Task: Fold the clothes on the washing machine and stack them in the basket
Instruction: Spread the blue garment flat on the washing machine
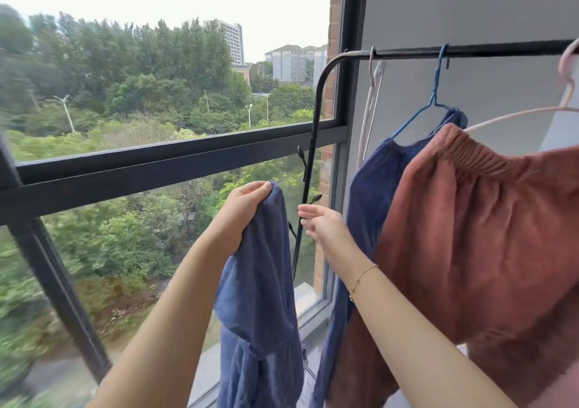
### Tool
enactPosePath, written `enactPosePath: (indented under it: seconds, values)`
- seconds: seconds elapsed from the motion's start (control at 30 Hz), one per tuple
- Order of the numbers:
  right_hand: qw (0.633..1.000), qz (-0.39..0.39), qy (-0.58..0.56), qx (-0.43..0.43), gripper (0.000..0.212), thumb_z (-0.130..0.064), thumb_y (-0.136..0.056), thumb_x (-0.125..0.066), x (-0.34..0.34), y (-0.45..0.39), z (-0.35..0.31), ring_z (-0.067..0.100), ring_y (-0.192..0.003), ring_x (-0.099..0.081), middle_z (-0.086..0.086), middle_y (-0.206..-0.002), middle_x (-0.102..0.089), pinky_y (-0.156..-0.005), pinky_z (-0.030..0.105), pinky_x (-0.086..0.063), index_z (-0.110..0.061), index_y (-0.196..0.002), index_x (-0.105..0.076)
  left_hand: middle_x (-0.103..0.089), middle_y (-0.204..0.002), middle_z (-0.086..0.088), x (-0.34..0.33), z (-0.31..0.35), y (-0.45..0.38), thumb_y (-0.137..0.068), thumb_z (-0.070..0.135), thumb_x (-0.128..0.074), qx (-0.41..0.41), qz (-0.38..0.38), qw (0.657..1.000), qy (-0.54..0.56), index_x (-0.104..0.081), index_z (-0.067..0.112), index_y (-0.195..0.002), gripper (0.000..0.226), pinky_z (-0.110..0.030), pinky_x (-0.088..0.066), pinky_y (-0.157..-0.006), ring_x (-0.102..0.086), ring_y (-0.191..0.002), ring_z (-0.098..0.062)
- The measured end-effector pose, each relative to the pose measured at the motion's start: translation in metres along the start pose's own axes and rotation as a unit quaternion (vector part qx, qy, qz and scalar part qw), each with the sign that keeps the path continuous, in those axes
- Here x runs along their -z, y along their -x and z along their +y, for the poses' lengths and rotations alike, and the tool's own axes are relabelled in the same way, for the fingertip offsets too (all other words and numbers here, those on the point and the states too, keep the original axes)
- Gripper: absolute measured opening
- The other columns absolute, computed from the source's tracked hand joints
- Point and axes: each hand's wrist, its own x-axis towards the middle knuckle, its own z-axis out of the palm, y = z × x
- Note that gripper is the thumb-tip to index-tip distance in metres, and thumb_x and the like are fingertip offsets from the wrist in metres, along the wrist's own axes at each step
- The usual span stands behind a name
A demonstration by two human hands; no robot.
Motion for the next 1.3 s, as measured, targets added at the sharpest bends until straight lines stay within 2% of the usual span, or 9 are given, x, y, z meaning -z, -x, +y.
enactPosePath:
  seconds: [0.1, 0.23, 0.33, 0.5, 0.63, 0.73, 0.9, 1.07, 1.3]
  values:
    - [0.997, -0.068, 0.039, -0.010, 0.051, 0.017, -0.083, -0.036, -0.009, 0.021, 0.025, 0.022, -0.121, -0.054, 0.007, -0.119, -0.060, -0.073, 0.018, -0.044, -0.012, -0.115, -0.063, -0.072, -0.077, 0.000, 0.011, 0.010, 0.025, -0.090, 0.033, -0.065, 0.012, 0.007, 1.000, -0.010, -0.075, 0.020, -0.084, 0.018, -0.024, -0.049, -0.071, -0.064, -0.075, -0.012]
    - [0.964, -0.200, 0.170, 0.039, 0.055, 0.005, -0.082, -0.060, -0.023, 0.055, 0.060, 0.007, -0.121, -0.043, -0.004, -0.127, -0.054, -0.080, 0.012, -0.042, -0.019, -0.131, -0.054, -0.069, -0.077, -0.002, 0.022, 0.023, 0.063, -0.082, 0.028, -0.074, 0.004, -0.004, 0.999, -0.049, -0.074, 0.013, -0.086, 0.016, -0.022, -0.049, -0.068, -0.062, -0.073, -0.011]
    - [0.946, -0.253, 0.191, 0.066, 0.066, -0.011, -0.076, -0.071, -0.038, 0.074, 0.085, 0.010, -0.125, -0.046, -0.004, -0.136, -0.054, -0.096, 0.023, -0.042, -0.021, -0.138, -0.049, -0.069, -0.078, -0.003, 0.024, 0.030, 0.095, -0.081, 0.020, -0.075, 0.003, -0.004, 0.998, -0.068, -0.074, 0.010, -0.087, 0.012, -0.022, -0.049, -0.070, -0.062, -0.074, -0.011]
    - [0.921, -0.325, 0.201, 0.071, 0.023, -0.015, -0.086, -0.064, -0.062, 0.105, 0.121, 0.007, -0.093, -0.051, -0.011, -0.095, -0.059, -0.061, 0.000, -0.036, -0.030, -0.102, -0.058, -0.070, -0.075, 0.000, 0.036, 0.035, 0.153, -0.083, 0.010, -0.071, 0.001, 0.054, 0.998, -0.031, -0.074, 0.015, -0.084, 0.006, -0.018, -0.051, -0.066, -0.064, -0.070, -0.009]
    - [0.885, -0.406, 0.224, 0.028, 0.025, -0.004, -0.095, -0.053, -0.079, 0.139, 0.142, 0.009, -0.094, -0.050, -0.008, -0.100, -0.053, -0.074, 0.008, -0.042, -0.026, -0.105, -0.046, -0.072, -0.079, 0.001, 0.048, 0.039, 0.188, -0.084, 0.005, -0.068, -0.026, 0.103, 0.993, -0.053, -0.075, 0.016, -0.088, 0.013, -0.019, -0.052, -0.074, -0.065, -0.076, -0.009]
    - [0.901, -0.371, 0.223, -0.020, 0.020, -0.009, -0.099, -0.043, -0.096, 0.170, 0.159, 0.017, -0.091, -0.041, 0.000, -0.086, -0.047, -0.081, 0.027, -0.040, -0.022, -0.085, -0.045, -0.071, -0.078, 0.001, 0.058, 0.042, 0.215, -0.085, 0.006, -0.068, -0.041, 0.128, 0.990, -0.048, -0.074, 0.015, -0.089, 0.012, -0.018, -0.052, -0.071, -0.064, -0.075, -0.009]
    - [0.932, -0.265, 0.246, 0.009, 0.039, -0.010, -0.090, -0.049, -0.114, 0.217, 0.156, 0.009, -0.061, -0.025, -0.008, -0.055, -0.040, -0.055, 0.029, -0.027, -0.019, -0.055, -0.037, -0.071, -0.078, 0.005, 0.096, 0.053, 0.277, -0.085, 0.009, -0.069, -0.058, 0.204, 0.975, -0.073, -0.074, 0.019, -0.089, 0.012, -0.018, -0.052, -0.072, -0.064, -0.076, -0.006]
    - [0.988, -0.150, 0.029, 0.029, 0.022, -0.007, -0.077, -0.047, -0.161, 0.270, 0.134, 0.015, -0.075, -0.059, 0.002, -0.080, -0.069, -0.073, 0.036, -0.050, -0.017, -0.079, -0.067, -0.071, -0.083, 0.005, 0.161, 0.059, 0.371, -0.086, 0.014, -0.069, -0.054, 0.307, 0.944, -0.110, -0.074, 0.023, -0.086, 0.010, -0.022, -0.051, -0.077, -0.064, -0.081, -0.007]
    - [0.979, -0.119, -0.161, 0.042, 0.033, 0.007, -0.086, -0.043, -0.222, 0.366, 0.072, 0.012, -0.070, -0.047, 0.001, -0.072, -0.057, -0.065, 0.027, -0.039, -0.019, -0.073, -0.056, -0.069, -0.088, -0.002, 0.234, 0.064, 0.500, -0.088, 0.015, -0.067, -0.072, 0.454, 0.879, -0.128, -0.071, 0.019, -0.091, 0.006, -0.030, -0.049, -0.087, -0.062, -0.085, -0.013]
